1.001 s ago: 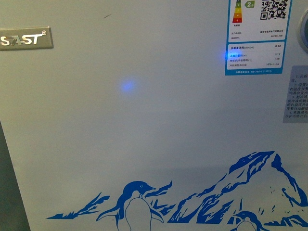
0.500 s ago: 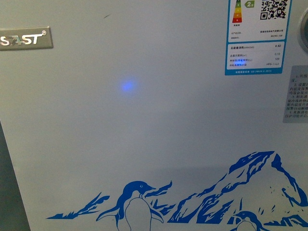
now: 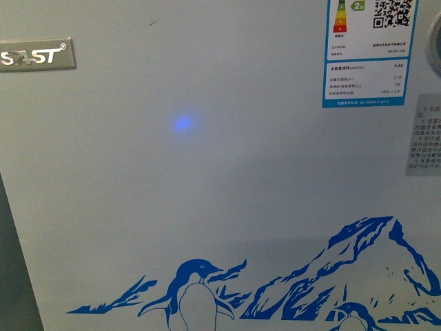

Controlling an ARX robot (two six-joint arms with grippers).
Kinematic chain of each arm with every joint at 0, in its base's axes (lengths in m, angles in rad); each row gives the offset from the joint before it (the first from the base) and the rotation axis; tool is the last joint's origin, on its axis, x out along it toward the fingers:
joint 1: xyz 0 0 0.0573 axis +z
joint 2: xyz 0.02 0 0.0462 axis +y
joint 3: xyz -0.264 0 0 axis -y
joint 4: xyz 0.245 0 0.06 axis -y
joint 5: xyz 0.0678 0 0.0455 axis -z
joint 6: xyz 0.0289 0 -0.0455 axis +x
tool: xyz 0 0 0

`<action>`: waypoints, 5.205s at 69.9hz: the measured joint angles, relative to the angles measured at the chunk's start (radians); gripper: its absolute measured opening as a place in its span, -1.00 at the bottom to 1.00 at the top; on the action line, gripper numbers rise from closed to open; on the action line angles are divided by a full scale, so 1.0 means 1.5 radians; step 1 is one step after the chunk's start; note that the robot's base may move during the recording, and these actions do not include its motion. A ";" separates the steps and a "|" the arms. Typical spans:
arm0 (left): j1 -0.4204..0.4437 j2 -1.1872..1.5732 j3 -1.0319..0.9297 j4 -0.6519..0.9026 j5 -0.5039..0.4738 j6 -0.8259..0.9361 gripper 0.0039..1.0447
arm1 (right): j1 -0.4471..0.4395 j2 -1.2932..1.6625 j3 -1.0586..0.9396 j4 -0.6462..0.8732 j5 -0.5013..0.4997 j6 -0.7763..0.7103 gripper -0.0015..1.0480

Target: Put drink in fridge

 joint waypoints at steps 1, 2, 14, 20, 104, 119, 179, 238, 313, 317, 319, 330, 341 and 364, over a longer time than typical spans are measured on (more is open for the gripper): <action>0.000 0.000 0.000 0.000 0.000 0.000 0.85 | 0.000 0.000 0.000 0.000 0.001 -0.001 -0.28; 0.000 0.000 0.000 0.000 0.000 0.000 0.85 | 0.000 0.000 0.000 0.000 0.002 -0.001 -0.28; 0.000 0.000 0.000 0.000 0.000 0.000 0.85 | 0.002 0.000 0.000 0.000 -0.002 -0.003 -0.28; 0.000 0.000 0.000 0.000 0.000 0.000 0.85 | 0.002 0.000 0.000 0.000 -0.002 -0.003 -0.28; 0.000 0.000 0.000 0.000 0.000 0.000 0.85 | 0.002 -0.001 -0.006 0.000 -0.001 -0.003 -0.29; 0.000 0.000 0.000 0.000 -0.001 0.000 0.85 | 0.002 -0.001 -0.006 0.000 -0.001 -0.004 -0.29; 0.083 0.300 0.087 0.059 0.445 -0.084 0.85 | 0.003 -0.001 -0.006 0.002 0.000 -0.005 -0.29; -0.243 1.008 0.655 0.031 0.488 0.690 0.85 | 0.003 -0.001 -0.006 0.002 -0.001 -0.005 -0.29; -0.267 1.361 1.020 -0.026 0.411 0.745 0.85 | 0.003 -0.001 -0.006 0.002 -0.001 -0.005 -0.29; -0.267 1.386 1.062 -0.030 0.409 0.743 0.85 | 0.003 -0.001 -0.006 0.002 -0.003 -0.005 -0.29; -0.267 1.403 1.098 -0.042 0.401 0.745 0.85 | 0.003 -0.001 -0.006 0.002 -0.002 -0.005 -0.29; -0.262 1.501 1.292 -0.121 0.363 0.747 0.85 | 0.003 -0.001 -0.006 0.002 -0.001 -0.005 -0.29; -0.257 1.633 1.555 -0.252 0.336 0.758 0.85 | 0.003 -0.001 -0.006 0.002 -0.001 -0.005 -0.29; -0.253 1.829 1.904 -0.147 0.120 0.568 0.85 | 0.003 -0.001 -0.006 0.002 -0.002 -0.005 -0.29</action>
